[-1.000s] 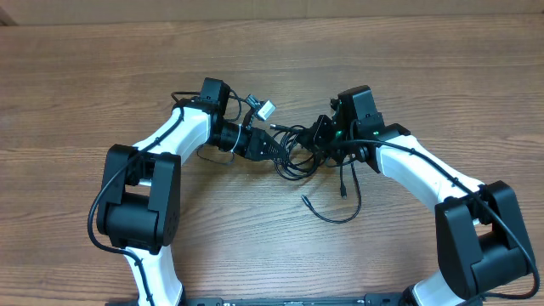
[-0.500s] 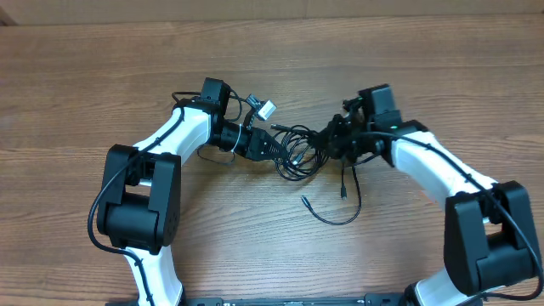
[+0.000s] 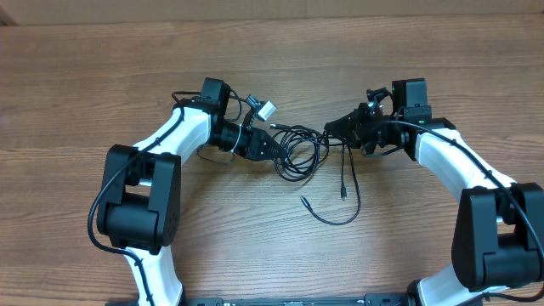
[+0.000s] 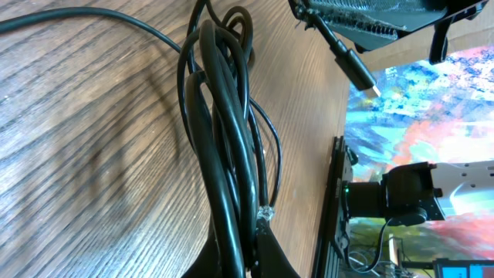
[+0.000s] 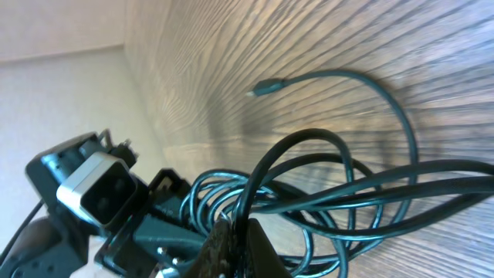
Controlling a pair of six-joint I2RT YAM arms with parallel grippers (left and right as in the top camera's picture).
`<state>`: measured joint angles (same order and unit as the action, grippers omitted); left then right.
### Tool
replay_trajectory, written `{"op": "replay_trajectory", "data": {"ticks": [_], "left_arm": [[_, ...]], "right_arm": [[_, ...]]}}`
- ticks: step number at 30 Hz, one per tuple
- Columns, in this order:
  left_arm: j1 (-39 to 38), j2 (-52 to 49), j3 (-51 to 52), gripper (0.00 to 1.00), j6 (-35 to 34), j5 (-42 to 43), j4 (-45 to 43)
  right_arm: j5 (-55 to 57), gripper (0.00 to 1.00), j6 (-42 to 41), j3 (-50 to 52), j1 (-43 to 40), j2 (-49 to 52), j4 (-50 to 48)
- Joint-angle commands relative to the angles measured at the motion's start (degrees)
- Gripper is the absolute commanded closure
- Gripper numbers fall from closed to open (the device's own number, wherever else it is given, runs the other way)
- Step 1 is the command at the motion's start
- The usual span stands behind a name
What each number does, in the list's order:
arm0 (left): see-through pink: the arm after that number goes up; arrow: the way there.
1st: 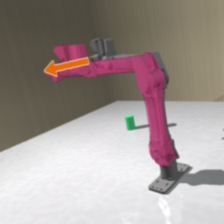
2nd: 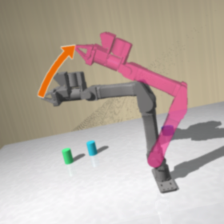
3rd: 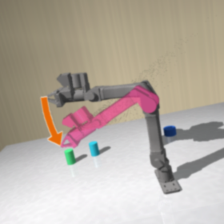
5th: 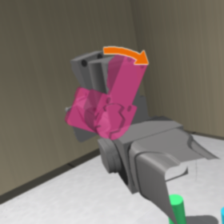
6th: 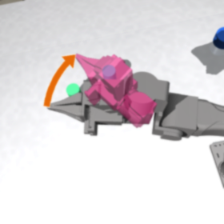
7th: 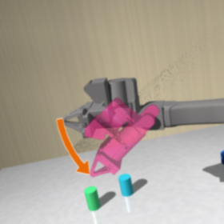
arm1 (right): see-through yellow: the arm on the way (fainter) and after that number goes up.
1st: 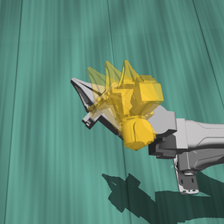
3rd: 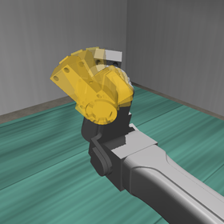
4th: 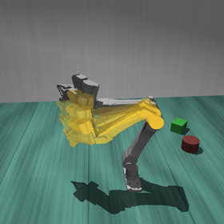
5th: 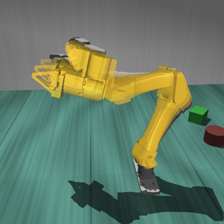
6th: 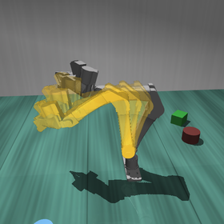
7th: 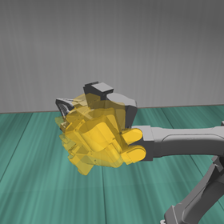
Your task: Untangle cables
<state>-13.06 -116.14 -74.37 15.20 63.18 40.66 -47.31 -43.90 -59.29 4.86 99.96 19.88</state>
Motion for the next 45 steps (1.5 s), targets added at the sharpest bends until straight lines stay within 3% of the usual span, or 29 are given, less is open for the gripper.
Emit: {"op": "replay_trajectory", "data": {"ticks": [1,7,14,16,17,22,25,30,42,45], "left_arm": [[-0.09,0.37,-1.01,0.96,1.53,-0.94,-0.04],[-0.09,0.37,-1.03,0.96,1.51,-2.38,-0.26],[-0.02,0.37,-1.01,0.96,1.51,-2.58,-0.26],[-0.04,0.37,-1.03,0.96,1.51,-2.54,-0.26],[-0.04,0.37,-1.03,0.96,1.51,-2.56,-0.26],[-0.02,0.37,-1.03,0.96,0.31,-4.63,-0.33],[-0.02,0.37,-1.03,0.96,-4.28,-10.75,-1.11],[-0.04,0.37,-1.03,0.96,-7.13,-16.17,-1.75],[-0.11,0.33,-1.01,0.96,-7.19,-17.31,-2.01],[-0.11,0.31,-0.94,0.96,-10.51,-17.31,-2.05]], "right_arm": [[4.48,0.96,-1.92,-0.35,-0.44,-1.60,0.81],[12.28,0.96,-1.75,-0.35,-0.44,-1.60,7.06],[33.68,0.94,-0.59,-0.35,-0.50,-1.60,13.29],[37.33,0.62,1.18,-0.35,-0.50,-1.60,13.22],[38.18,0.51,3.34,-0.35,-0.59,-1.60,13.03],[38.27,0.26,6.71,-0.46,-3.13,-1.60,16.52],[37.90,0.00,6.69,-0.46,-6.45,-1.60,20.17],[36.59,0.00,6.69,-0.44,-9.53,-1.60,27.43],[36.61,0.00,6.69,-0.46,-9.55,-1.60,24.98],[36.61,0.00,6.69,-0.44,-9.55,-1.60,24.98]]}}
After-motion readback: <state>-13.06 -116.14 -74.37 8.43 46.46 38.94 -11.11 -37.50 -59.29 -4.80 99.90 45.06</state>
